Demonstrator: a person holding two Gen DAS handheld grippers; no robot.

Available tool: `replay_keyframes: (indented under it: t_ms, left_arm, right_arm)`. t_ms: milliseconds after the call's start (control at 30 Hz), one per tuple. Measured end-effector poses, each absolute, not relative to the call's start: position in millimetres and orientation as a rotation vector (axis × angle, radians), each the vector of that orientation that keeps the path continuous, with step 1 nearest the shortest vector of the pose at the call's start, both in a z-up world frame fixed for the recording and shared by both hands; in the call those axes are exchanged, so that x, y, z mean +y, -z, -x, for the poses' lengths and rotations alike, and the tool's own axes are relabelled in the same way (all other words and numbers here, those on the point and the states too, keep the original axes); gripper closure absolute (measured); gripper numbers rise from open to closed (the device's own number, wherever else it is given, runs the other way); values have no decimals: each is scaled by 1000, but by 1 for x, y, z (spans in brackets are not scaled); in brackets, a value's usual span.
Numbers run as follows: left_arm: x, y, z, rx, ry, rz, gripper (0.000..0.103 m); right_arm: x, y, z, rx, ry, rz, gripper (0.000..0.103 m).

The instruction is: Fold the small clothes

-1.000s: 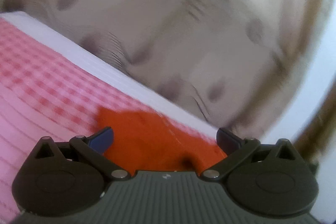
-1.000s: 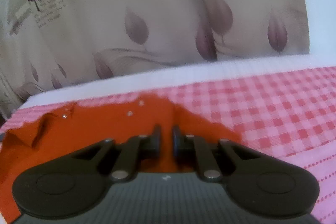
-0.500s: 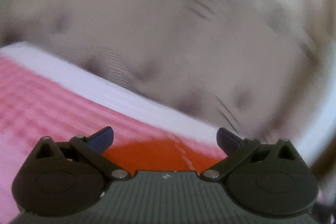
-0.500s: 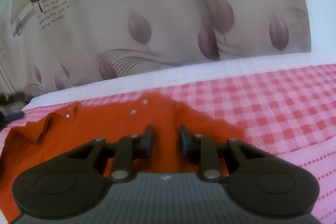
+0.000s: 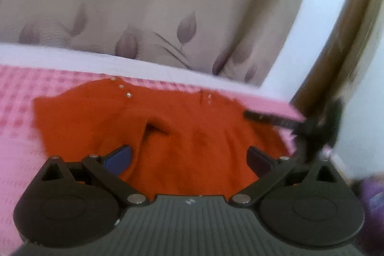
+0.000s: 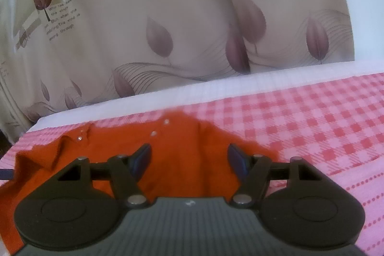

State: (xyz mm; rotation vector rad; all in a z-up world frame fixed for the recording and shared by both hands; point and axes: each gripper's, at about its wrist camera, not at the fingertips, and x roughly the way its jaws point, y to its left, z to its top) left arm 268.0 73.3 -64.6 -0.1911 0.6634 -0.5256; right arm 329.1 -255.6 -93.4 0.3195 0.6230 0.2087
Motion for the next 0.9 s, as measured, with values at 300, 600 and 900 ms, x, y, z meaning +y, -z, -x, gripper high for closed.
replay_keyframes:
  t_ms: [300,600,900]
  left_arm:
    - [121,50,-325,438,-67,286,1]
    - [172,51,-270,409,-103,337,0]
    - [166,91,-237,575,119,309,0]
  right_arm:
    - [-257,92,-327,606,-212,-331,33]
    - [-258,90,-324,589,-214,-337,27]
    - [-267,85,-308,525,-131,-379,26]
